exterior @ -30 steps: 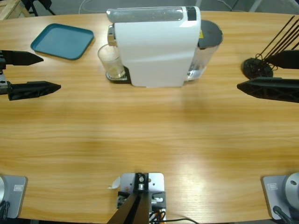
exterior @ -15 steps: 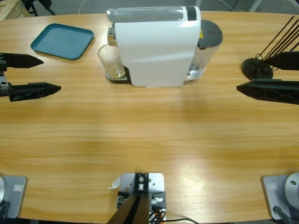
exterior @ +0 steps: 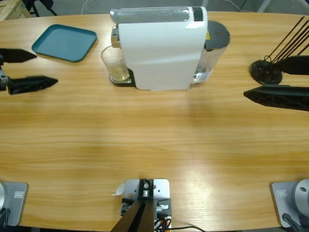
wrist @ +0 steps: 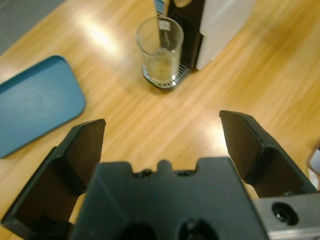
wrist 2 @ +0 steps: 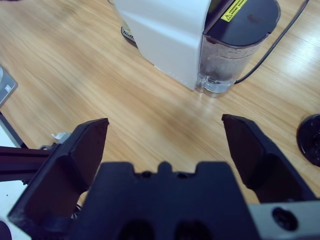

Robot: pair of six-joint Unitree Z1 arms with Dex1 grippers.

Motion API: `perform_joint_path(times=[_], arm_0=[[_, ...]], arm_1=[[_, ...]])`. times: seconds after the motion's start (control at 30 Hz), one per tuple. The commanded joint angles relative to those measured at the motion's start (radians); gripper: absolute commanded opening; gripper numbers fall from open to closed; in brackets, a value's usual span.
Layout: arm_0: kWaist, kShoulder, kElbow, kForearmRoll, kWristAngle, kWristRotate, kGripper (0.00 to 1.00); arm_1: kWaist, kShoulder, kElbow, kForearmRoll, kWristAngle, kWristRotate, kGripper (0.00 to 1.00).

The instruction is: Pour coffee

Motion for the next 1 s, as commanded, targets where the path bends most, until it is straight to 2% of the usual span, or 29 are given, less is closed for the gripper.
perform_joint_path(times=[0.03, 0.23, 0.3, 0.37, 0.43, 0.5, 0.57, 0.83, 1.0], arm_0=[[0.029, 0.0, 0.012, -0.045, -0.04, 0.091, 1.0], [0.197, 0.202, -0.067, -0.047, -0.238, 0.269, 0.973], [0.21, 0.285, -0.114, -0.047, -0.288, 0.34, 0.973], [0.211, 0.362, -0.148, -0.055, -0.339, 0.394, 0.966], [0.211, 0.43, -0.154, -0.11, -0.394, 0.431, 0.89], [0.187, 0.485, -0.171, -0.16, -0.413, 0.435, 0.894], [0.174, 0.547, -0.215, -0.162, -0.398, 0.427, 0.954], [0.076, 0.71, -0.273, -0.176, -0.401, 0.422, 0.954], [0.056, 0.752, -0.319, -0.176, -0.402, 0.417, 0.954]], arm_1=[[0.008, 0.079, 0.033, -0.046, 0.016, 0.001, 1.0], [0.008, 0.128, 0.025, -0.055, 0.014, -0.005, 1.0], [0.008, 0.133, 0.025, -0.055, 0.014, -0.008, 1.0], [0.008, 0.136, 0.03, -0.055, 0.014, -0.008, 1.0], [0.008, 0.133, 0.036, -0.055, 0.014, -0.006, 1.0], [0.008, 0.12, 0.043, -0.05, 0.009, -0.006, 1.0], [0.008, 0.106, 0.048, -0.043, 0.006, -0.005, 1.0], [0.007, 0.106, 0.061, -0.041, 0.005, -0.005, 1.0], [-0.001, 0.105, 0.093, -0.054, 0.006, -0.004, 1.0]])
